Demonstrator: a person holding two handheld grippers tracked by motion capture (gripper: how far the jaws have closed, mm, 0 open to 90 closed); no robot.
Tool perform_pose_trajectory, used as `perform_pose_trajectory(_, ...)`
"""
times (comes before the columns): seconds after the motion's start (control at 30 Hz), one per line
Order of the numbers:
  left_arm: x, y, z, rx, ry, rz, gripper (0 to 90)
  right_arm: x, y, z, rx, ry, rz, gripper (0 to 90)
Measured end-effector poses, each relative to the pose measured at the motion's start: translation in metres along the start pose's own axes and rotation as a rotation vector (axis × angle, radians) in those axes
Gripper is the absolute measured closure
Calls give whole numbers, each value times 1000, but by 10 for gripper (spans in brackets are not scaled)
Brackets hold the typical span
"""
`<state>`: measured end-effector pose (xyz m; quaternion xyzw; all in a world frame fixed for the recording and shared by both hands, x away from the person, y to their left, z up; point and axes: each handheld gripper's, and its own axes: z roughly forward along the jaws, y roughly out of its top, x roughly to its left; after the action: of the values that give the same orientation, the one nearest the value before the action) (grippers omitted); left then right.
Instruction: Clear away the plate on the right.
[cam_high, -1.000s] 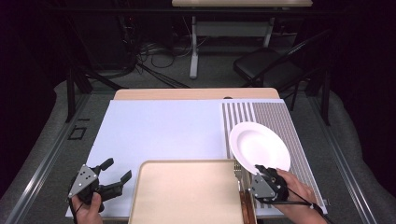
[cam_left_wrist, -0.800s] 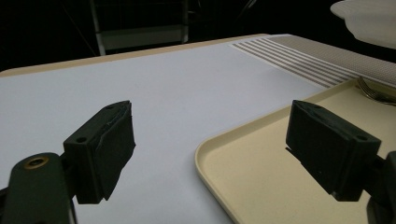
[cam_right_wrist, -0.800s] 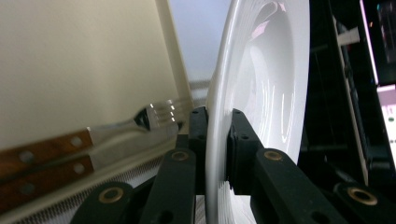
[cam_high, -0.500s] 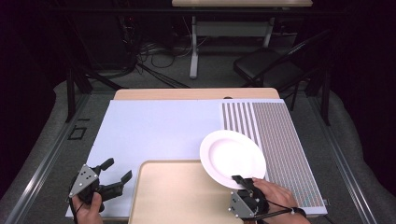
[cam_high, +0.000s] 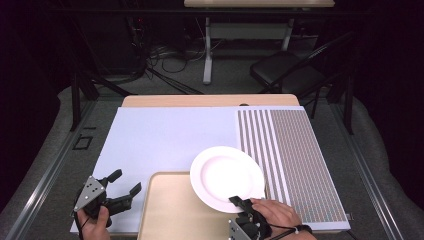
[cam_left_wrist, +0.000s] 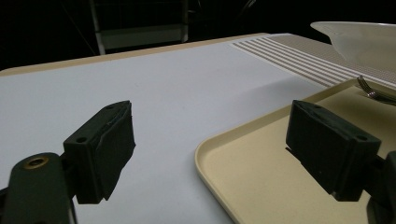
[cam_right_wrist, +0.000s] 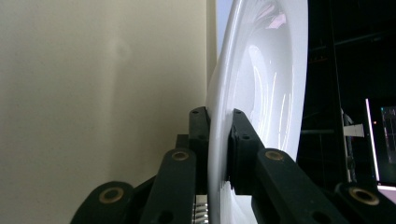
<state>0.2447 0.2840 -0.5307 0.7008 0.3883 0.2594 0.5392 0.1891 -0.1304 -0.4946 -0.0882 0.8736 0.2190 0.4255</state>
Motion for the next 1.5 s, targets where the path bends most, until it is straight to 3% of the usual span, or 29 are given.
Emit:
perform_pose_trajectory(0.23,0,0,0,-4,3,0,156,3,6,-3,-14,0,-21,818)
perform_pose_trajectory(0.27,0,0,0,-4,3,-1,156,5,6,-3,-27,2,-6,819)
perform_pose_trajectory(0.47,0,0,-1,-4,6,2,157,14,10,-4,-13,18,-38,818)
perform_pose_trajectory(0.63,-1,0,-2,-4,7,2,156,27,14,-3,-34,53,-50,818)
perform_pose_trajectory(0.93,-1,1,-2,-5,4,3,157,46,27,4,-46,117,-113,815)
perform_pose_trajectory(1.07,0,0,-2,-9,7,1,157,54,29,5,-37,134,-112,814)
perform_pose_trajectory(1.13,0,0,-2,-9,6,3,156,55,31,7,-52,138,-134,813)
perform_pose_trajectory(1.3,0,0,-1,-6,6,5,157,59,32,9,-38,143,-140,811)
perform_pose_trajectory(1.43,0,1,-2,-4,5,5,156,59,32,13,-58,145,-145,811)
perform_pose_trajectory(1.5,0,1,-2,-5,4,4,157,59,32,13,-37,153,-147,812)
